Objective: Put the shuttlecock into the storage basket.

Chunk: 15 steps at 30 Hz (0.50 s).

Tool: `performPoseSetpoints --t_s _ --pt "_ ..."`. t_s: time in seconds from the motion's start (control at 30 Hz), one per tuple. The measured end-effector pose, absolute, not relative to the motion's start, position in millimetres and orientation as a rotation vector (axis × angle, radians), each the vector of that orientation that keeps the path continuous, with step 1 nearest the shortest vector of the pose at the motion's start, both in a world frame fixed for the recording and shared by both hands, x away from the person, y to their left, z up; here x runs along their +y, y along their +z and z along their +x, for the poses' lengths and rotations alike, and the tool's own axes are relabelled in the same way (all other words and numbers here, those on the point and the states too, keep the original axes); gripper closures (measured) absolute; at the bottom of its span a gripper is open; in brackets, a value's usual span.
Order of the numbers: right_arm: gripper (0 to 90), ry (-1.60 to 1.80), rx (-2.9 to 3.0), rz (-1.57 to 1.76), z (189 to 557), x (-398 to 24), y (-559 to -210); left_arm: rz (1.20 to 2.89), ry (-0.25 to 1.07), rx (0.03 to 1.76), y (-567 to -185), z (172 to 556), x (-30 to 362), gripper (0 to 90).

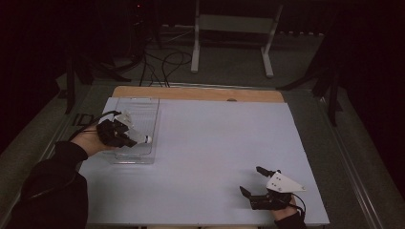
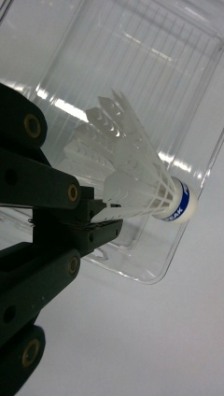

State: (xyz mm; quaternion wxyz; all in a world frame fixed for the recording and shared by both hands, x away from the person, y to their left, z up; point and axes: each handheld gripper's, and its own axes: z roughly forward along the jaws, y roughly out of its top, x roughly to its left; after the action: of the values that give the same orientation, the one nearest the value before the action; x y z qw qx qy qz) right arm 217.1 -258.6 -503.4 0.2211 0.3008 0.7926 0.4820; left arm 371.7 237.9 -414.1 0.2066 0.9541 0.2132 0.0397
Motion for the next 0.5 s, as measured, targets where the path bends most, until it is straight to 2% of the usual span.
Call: performPoseSetpoints --t_s 0.5 --pt "10.3 1.329 2.194 0.832 217 -259 -504 2.650 0.073 0.631 -428 377 238 89.0"
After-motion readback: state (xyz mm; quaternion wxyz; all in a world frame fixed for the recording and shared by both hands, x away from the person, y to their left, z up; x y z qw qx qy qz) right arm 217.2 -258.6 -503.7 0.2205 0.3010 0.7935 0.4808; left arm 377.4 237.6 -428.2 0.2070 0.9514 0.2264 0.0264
